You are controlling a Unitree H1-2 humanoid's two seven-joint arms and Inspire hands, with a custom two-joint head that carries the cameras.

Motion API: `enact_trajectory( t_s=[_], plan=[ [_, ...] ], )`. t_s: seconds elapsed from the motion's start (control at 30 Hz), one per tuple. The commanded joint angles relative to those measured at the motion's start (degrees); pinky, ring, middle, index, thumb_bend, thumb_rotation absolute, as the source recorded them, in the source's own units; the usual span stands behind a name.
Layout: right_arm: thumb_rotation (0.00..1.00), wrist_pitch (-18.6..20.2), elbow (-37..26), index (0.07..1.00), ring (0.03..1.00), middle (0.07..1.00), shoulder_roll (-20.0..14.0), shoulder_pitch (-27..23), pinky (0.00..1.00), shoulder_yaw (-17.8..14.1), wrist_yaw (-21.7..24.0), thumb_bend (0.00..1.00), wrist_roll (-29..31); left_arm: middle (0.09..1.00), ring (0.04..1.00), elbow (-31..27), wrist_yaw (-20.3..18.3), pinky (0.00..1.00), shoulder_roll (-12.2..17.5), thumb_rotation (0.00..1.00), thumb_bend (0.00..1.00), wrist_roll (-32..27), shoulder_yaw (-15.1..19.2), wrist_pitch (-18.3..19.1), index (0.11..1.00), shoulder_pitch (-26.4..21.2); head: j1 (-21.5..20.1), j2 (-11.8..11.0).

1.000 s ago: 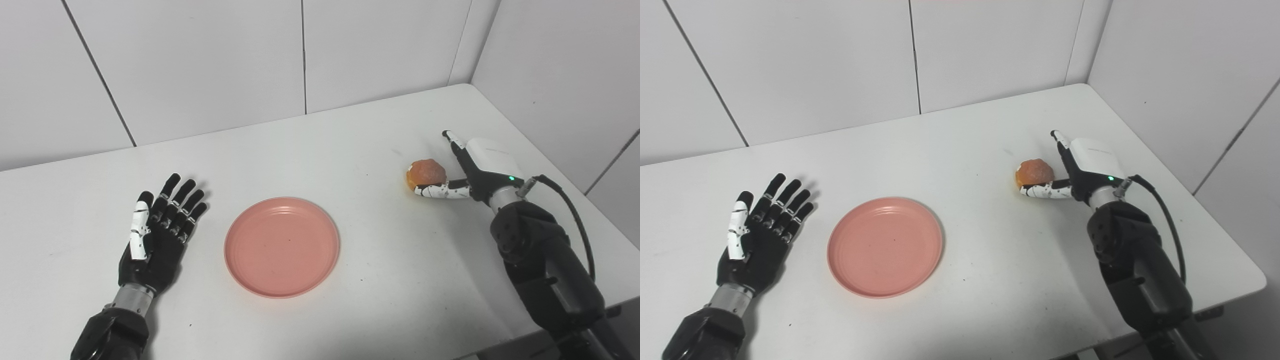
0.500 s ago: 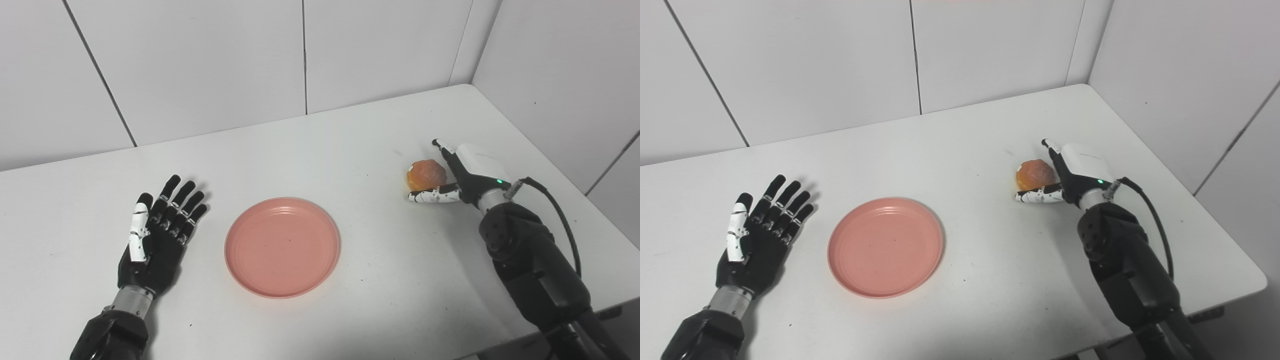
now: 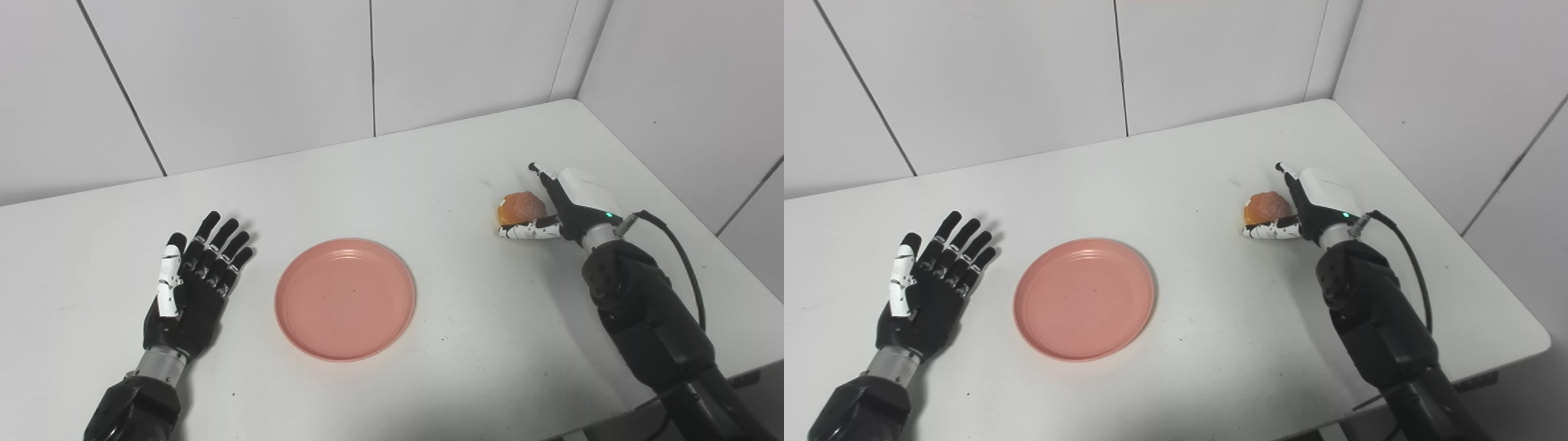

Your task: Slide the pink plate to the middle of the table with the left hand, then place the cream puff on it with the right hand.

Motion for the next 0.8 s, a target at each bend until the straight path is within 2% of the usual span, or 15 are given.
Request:
enact_trajectory(
  t_s=[0.0, 0.1, 0.13, 0.23, 0.27, 0.3, 0.37, 0.77],
  plan=[
    [0.40, -0.7, 0.7, 0.837, 0.644, 0.734, -0.9, -1.4, 0.52, 0.1, -1.0, 0.84, 1.3, 0.936, 0.926, 1.4, 2.2, 0.95, 0.2, 1.00, 0.42, 1.2, -0.1, 3.7, 0.941, 2.3, 0.0, 0.1],
    [0.24, -1.7, 1.7, 0.669, 0.556, 0.623, -1.3, -1.4, 0.46, 0.4, -2.0, 0.76, 2.3, 0.935, 0.926, 1.4, 2.2, 0.95, 0.2, 1.00, 0.42, 1.2, -0.1, 3.7, 0.938, 2.3, 0.0, 0.1],
    [0.18, -2.1, 2.1, 0.573, 0.508, 0.569, -1.5, -1.4, 0.42, 0.5, -2.3, 0.64, 2.6, 0.932, 0.923, 1.3, 2.4, 0.94, 0.2, 1.00, 0.42, 1.3, -0.2, 3.8, 0.935, 2.3, -0.1, 0.2],
    [0.14, -2.2, 2.7, 0.503, 0.455, 0.520, -1.8, -1.4, 0.38, 1.0, -3.3, 0.54, 3.1, 0.932, 0.923, 1.2, 2.5, 0.94, 0.2, 1.00, 0.42, 1.3, -0.2, 3.8, 0.934, 2.3, -0.1, 0.2],
    [0.14, -2.0, 2.7, 0.495, 0.438, 0.504, -1.9, -1.3, 0.36, 1.1, -3.5, 0.53, 3.4, 0.932, 0.924, 1.3, 2.4, 0.94, 0.2, 1.00, 0.42, 1.2, -0.2, 3.8, 0.935, 2.3, -0.1, 0.2],
    [0.06, -1.9, 2.8, 0.515, 0.430, 0.466, -2.0, -1.3, 0.35, 1.1, -3.6, 0.52, 3.7, 0.934, 0.926, 1.3, 2.3, 0.95, 0.2, 1.00, 0.42, 1.1, -0.2, 3.8, 0.938, 2.3, -0.1, 0.3],
    [0.01, -1.8, 2.6, 0.523, 0.435, 0.449, -2.2, -1.2, 0.35, 1.2, -3.8, 0.52, 4.4, 0.936, 0.929, 1.4, 2.1, 0.96, 0.2, 1.00, 0.42, 0.9, -0.2, 3.8, 0.943, 2.3, -0.1, 0.3],
    [0.00, -2.3, 1.4, 0.522, 0.459, 0.456, -3.7, -0.6, 0.38, 0.9, -4.9, 0.52, 6.9, 0.944, 0.937, 1.4, 2.2, 0.96, -0.1, 1.00, 0.44, 1.1, -0.6, 3.4, 0.953, 2.4, 1.6, -0.1]
  ],
)
